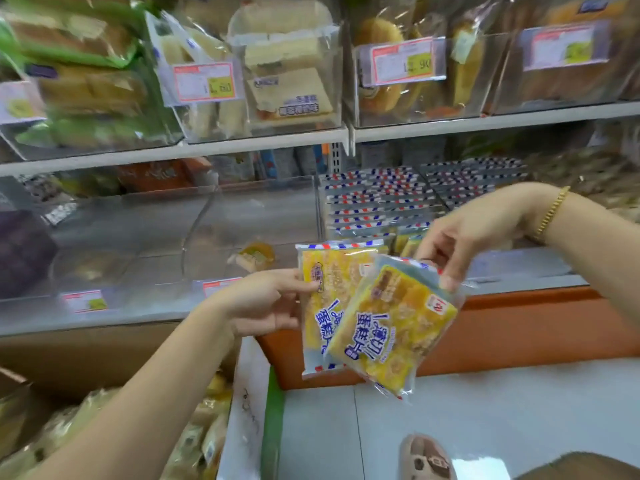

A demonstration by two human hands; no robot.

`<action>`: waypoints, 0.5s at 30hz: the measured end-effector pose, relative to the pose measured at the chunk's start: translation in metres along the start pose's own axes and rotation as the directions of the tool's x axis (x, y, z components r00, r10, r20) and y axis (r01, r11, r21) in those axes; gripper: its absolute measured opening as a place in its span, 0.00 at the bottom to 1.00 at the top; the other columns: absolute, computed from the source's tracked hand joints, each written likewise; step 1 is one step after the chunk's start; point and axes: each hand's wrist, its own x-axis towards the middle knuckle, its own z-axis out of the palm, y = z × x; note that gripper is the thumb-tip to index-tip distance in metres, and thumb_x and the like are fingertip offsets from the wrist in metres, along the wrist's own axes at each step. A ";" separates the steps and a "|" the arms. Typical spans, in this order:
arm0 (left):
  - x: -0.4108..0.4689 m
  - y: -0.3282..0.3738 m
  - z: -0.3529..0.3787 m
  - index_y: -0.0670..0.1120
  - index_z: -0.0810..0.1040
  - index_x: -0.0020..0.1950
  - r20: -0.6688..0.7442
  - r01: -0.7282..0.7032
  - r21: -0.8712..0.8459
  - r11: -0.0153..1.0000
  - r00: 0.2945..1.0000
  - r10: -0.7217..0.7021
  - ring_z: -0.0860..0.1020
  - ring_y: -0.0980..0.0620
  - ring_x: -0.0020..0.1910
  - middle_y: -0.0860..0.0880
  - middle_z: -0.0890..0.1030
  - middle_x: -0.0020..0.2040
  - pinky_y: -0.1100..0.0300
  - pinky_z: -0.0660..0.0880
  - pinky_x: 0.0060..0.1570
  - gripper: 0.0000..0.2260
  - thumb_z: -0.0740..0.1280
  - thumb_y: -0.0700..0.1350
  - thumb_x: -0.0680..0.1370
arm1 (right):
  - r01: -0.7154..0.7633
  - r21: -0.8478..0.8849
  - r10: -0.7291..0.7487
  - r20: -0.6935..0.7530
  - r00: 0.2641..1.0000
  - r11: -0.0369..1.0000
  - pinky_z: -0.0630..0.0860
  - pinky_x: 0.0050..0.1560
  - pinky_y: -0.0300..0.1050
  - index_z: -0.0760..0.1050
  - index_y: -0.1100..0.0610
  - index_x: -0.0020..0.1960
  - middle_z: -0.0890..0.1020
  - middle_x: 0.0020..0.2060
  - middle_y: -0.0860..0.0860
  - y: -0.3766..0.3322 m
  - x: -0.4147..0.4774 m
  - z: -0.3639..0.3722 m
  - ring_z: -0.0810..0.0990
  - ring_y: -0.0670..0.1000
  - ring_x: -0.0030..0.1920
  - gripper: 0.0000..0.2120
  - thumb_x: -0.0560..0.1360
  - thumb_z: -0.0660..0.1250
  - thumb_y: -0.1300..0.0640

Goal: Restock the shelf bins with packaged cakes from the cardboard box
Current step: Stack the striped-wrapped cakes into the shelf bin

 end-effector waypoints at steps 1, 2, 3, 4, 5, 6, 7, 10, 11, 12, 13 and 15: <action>0.003 0.001 0.005 0.43 0.78 0.58 0.017 0.016 0.045 0.999 1.000 -0.017 0.80 0.48 0.51 0.42 0.80 0.57 0.49 0.77 0.54 0.15 0.66 0.40 0.71 | -0.034 -0.030 0.034 -0.002 0.999 0.999 0.76 0.43 0.36 0.77 0.66 0.46 0.83 0.40 0.52 -0.006 0.003 0.000 0.80 0.45 0.40 0.04 0.72 0.69 0.66; 0.005 0.001 0.011 0.43 0.77 0.59 0.032 0.031 0.087 0.996 0.999 -0.034 0.78 0.47 0.53 0.41 0.78 0.57 0.50 0.77 0.55 0.16 0.66 0.41 0.71 | -0.062 -0.054 0.061 -0.018 0.998 0.997 0.75 0.39 0.33 0.74 0.65 0.42 0.80 0.35 0.50 -0.010 0.006 -0.001 0.79 0.43 0.36 0.04 0.74 0.68 0.68; 0.008 0.001 0.016 0.42 0.77 0.61 0.042 0.042 0.116 0.992 0.998 -0.047 0.77 0.45 0.55 0.40 0.77 0.58 0.50 0.76 0.55 0.17 0.66 0.42 0.72 | -0.084 -0.064 0.081 -0.044 0.996 0.994 0.73 0.35 0.32 0.71 0.63 0.38 0.77 0.30 0.48 -0.012 0.009 -0.003 0.77 0.42 0.32 0.09 0.75 0.66 0.69; 0.011 0.000 0.020 0.41 0.75 0.63 0.047 0.047 0.126 0.991 0.997 -0.053 0.75 0.44 0.56 0.38 0.76 0.58 0.49 0.76 0.54 0.19 0.66 0.43 0.72 | -0.095 -0.065 0.091 -0.072 0.993 0.993 0.73 0.33 0.32 0.68 0.61 0.36 0.74 0.28 0.49 -0.014 0.011 -0.006 0.75 0.42 0.30 0.12 0.76 0.65 0.70; 0.013 -0.001 0.024 0.41 0.75 0.65 0.048 0.048 0.121 0.991 0.997 -0.054 0.76 0.44 0.57 0.38 0.77 0.60 0.49 0.76 0.54 0.21 0.65 0.44 0.73 | -0.099 -0.067 0.092 -0.103 0.990 0.993 0.73 0.33 0.33 0.67 0.60 0.35 0.72 0.28 0.50 -0.014 0.012 -0.008 0.74 0.43 0.29 0.14 0.76 0.64 0.69; 0.015 -0.002 0.029 0.41 0.75 0.65 0.047 0.043 0.112 0.993 0.998 -0.049 0.77 0.44 0.57 0.39 0.78 0.61 0.48 0.77 0.55 0.21 0.65 0.46 0.72 | -0.100 -0.083 0.089 -0.128 0.988 0.991 0.73 0.33 0.34 0.66 0.59 0.35 0.71 0.28 0.52 -0.014 0.012 -0.009 0.74 0.44 0.29 0.14 0.76 0.65 0.68; 0.016 -0.003 0.032 0.42 0.76 0.64 0.044 0.035 0.112 0.993 0.998 -0.040 0.78 0.45 0.56 0.40 0.79 0.61 0.48 0.76 0.55 0.21 0.65 0.48 0.72 | -0.102 -0.101 0.087 -0.143 0.986 0.990 0.74 0.35 0.35 0.67 0.59 0.35 0.71 0.29 0.53 -0.012 0.013 -0.011 0.74 0.45 0.30 0.14 0.76 0.65 0.67; 0.018 -0.005 0.042 0.42 0.74 0.65 0.051 0.008 0.192 0.981 0.999 -0.018 0.77 0.44 0.60 0.39 0.77 0.64 0.49 0.76 0.57 0.25 0.63 0.53 0.72 | -0.122 -0.122 0.100 -0.173 0.980 0.985 0.76 0.37 0.38 0.68 0.59 0.35 0.72 0.29 0.53 -0.006 0.011 -0.013 0.75 0.46 0.32 0.13 0.76 0.66 0.66; 0.017 -0.005 0.045 0.43 0.74 0.66 0.061 -0.001 0.220 0.975 0.998 -0.013 0.76 0.44 0.60 0.39 0.77 0.64 0.51 0.76 0.58 0.26 0.62 0.55 0.72 | -0.123 -0.112 0.102 -0.182 0.978 0.986 0.76 0.38 0.39 0.68 0.59 0.35 0.73 0.28 0.52 -0.003 0.011 -0.013 0.76 0.46 0.32 0.13 0.76 0.66 0.67; 0.017 -0.005 0.047 0.44 0.74 0.66 0.065 -0.009 0.238 0.971 0.998 -0.007 0.76 0.44 0.61 0.39 0.77 0.64 0.52 0.76 0.58 0.26 0.62 0.56 0.72 | -0.122 -0.103 0.101 -0.189 0.977 0.987 0.76 0.37 0.39 0.68 0.59 0.35 0.74 0.28 0.51 -0.001 0.009 -0.014 0.77 0.46 0.32 0.13 0.76 0.66 0.67; 0.017 -0.005 0.049 0.44 0.74 0.66 0.068 -0.016 0.248 0.969 0.998 -0.001 0.77 0.44 0.61 0.40 0.78 0.63 0.52 0.76 0.58 0.26 0.62 0.57 0.72 | -0.118 -0.098 0.098 -0.195 0.976 0.988 0.76 0.37 0.39 0.68 0.59 0.35 0.75 0.28 0.50 0.001 0.008 -0.014 0.78 0.46 0.32 0.13 0.76 0.65 0.67; 0.015 -0.005 0.052 0.46 0.74 0.65 0.090 -0.042 0.277 0.960 0.996 0.018 0.78 0.45 0.60 0.42 0.79 0.62 0.51 0.75 0.59 0.24 0.63 0.57 0.74 | -0.109 -0.079 0.092 -0.188 0.978 0.991 0.76 0.37 0.40 0.69 0.59 0.35 0.75 0.28 0.51 0.004 0.005 -0.015 0.78 0.48 0.34 0.13 0.76 0.65 0.67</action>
